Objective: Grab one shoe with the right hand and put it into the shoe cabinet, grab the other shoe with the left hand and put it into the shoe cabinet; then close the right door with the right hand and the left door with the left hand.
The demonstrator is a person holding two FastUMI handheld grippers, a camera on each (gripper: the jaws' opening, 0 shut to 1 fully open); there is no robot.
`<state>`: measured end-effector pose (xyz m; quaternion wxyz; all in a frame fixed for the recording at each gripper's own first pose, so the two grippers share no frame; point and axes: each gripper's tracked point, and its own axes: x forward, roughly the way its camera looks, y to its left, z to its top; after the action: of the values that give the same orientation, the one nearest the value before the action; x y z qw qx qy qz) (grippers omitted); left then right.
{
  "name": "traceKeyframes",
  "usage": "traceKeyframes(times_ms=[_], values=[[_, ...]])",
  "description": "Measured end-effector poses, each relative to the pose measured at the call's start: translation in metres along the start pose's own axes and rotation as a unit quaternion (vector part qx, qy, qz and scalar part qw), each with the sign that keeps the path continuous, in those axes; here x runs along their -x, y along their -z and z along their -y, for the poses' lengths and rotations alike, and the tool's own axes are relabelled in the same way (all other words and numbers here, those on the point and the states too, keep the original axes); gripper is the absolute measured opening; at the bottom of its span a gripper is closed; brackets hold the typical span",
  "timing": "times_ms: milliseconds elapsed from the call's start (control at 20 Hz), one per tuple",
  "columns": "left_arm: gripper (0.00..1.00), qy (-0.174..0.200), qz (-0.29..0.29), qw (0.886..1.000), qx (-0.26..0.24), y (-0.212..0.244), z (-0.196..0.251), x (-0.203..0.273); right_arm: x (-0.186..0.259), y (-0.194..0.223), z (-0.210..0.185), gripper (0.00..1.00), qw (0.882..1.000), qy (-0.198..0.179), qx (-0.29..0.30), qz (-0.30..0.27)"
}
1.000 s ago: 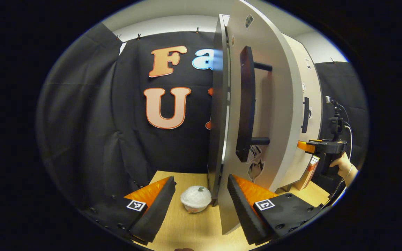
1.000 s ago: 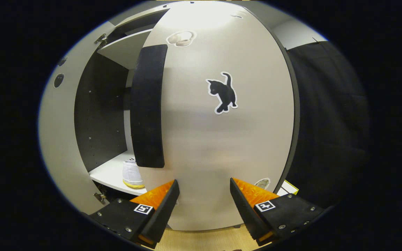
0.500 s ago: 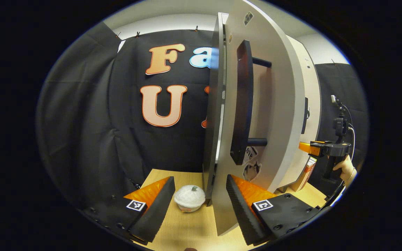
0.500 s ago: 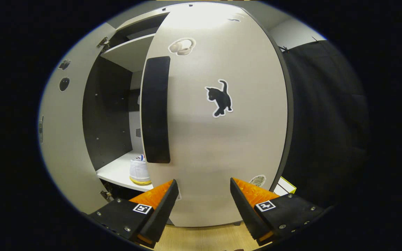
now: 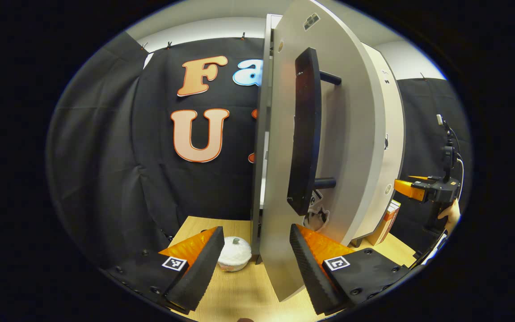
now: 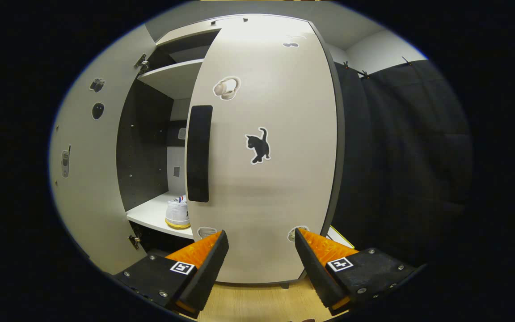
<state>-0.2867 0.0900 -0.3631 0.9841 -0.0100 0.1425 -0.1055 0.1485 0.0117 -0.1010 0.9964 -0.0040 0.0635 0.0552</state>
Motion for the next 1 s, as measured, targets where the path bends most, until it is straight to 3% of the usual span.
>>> traceKeyframes(times_ms=[100,150,550,850,950,1000], values=[[0.99,0.009,-0.001,1.0,-0.001,-0.001,0.015,-0.003,0.008,-0.008,0.01,0.92,1.0,0.002,0.012,0.008],[0.96,0.011,0.001,1.0,-0.002,-0.003,0.021,-0.005,0.012,-0.014,0.015,0.92,1.0,0.0,0.016,0.015],[0.96,-0.028,0.0,1.0,0.01,-0.004,0.033,-0.013,0.032,-0.048,0.034,0.93,0.998,-0.031,0.006,0.051],[0.93,-0.012,0.007,1.0,0.01,-0.006,0.066,-0.023,0.037,-0.047,0.047,0.93,0.998,-0.036,0.007,0.054],[0.99,0.002,0.008,1.0,0.014,-0.007,0.079,-0.034,0.037,-0.045,0.053,0.93,0.998,-0.034,0.005,0.055],[0.96,0.008,0.006,1.0,0.013,-0.007,0.085,-0.042,0.037,-0.044,0.057,0.93,0.998,-0.031,0.006,0.055]])
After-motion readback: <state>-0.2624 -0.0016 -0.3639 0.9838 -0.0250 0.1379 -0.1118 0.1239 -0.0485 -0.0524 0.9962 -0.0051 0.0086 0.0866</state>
